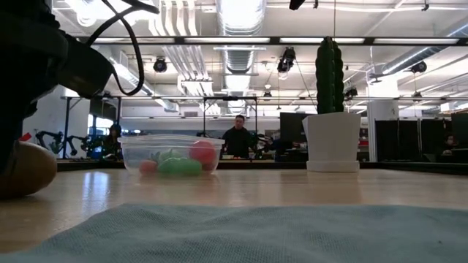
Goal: Pick and placing Produce into tupperware
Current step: Put the brown kiwi into the transparent bin
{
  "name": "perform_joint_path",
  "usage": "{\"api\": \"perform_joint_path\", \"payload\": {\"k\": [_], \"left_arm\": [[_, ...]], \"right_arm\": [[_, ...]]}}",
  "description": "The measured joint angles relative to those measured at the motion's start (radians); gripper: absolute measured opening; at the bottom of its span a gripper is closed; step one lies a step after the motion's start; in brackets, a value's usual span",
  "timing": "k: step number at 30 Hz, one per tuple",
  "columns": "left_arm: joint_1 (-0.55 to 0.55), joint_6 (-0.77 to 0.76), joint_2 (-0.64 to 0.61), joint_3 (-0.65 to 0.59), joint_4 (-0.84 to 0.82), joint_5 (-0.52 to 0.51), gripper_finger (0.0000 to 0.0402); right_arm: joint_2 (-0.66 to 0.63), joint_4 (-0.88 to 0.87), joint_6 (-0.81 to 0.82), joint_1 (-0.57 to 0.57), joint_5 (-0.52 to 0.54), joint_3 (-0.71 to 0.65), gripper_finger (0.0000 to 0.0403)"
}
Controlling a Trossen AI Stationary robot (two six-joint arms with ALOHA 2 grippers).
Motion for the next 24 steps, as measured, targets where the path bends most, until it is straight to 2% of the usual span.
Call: {"api": "perform_joint_path", "payload": {"k": [10,24], "left_arm": [[0.003,0.001,0.005,-0.002,0.008,-0.108,0.0280],[0.003,0.010,0.011,-0.006,0.022,-0.061,0.0278]], "right_arm": [[0.000,0.010,0.000,0.000,0.000,0.000,0.0325],[0.000,0.020,-0.003,0.000,0.000,0.000,0.0325]]}}
